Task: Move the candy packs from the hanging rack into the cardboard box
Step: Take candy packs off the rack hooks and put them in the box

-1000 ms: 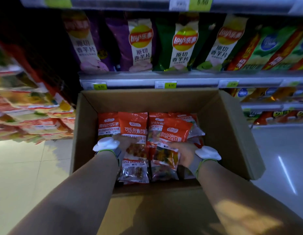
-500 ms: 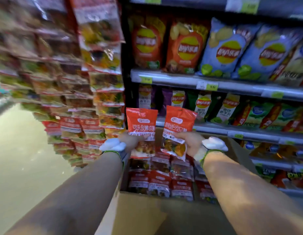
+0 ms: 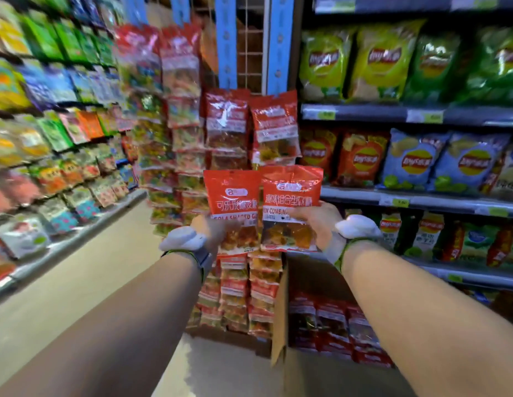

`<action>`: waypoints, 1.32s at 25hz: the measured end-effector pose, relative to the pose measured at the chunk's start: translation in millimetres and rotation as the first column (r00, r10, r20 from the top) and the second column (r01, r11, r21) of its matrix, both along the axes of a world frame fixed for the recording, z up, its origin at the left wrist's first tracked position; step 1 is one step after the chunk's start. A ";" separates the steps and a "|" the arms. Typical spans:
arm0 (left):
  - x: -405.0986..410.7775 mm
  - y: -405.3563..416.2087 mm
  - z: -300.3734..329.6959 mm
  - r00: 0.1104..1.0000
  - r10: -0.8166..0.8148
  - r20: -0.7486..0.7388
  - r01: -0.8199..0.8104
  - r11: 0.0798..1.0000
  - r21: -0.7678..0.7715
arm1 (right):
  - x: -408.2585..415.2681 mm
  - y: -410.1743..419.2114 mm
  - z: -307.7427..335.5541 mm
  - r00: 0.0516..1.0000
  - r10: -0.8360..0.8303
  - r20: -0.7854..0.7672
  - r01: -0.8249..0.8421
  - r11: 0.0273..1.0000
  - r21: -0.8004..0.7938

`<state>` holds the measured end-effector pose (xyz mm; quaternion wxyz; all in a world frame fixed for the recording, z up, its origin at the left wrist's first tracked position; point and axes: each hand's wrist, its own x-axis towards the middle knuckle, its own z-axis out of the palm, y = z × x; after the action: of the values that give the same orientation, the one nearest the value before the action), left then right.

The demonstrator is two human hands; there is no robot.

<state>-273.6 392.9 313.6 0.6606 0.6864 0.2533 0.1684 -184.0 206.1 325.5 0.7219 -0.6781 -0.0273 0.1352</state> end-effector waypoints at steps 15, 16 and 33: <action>75.9 76.5 151.5 0.928 0.018 0.373 -0.080 0.985 0.152 | 102.3 74.5 151.5 0.904 -0.099 0.415 0.117 0.993 -0.019; 83.8 80.4 159.7 0.924 0.025 0.383 -0.089 0.985 0.151 | 110.7 77.2 158.1 0.886 -0.103 0.451 0.128 0.991 -0.025; 175.0 138.7 188.1 0.922 -0.057 0.383 -0.011 0.985 0.174 | 183.0 116.8 218.4 0.836 -0.178 0.519 0.301 0.939 -0.163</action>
<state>-98.7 531.6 501.7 0.6375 0.6973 0.0945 0.3138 -1.0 322.9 543.9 0.6150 -0.7694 -0.1097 -0.1335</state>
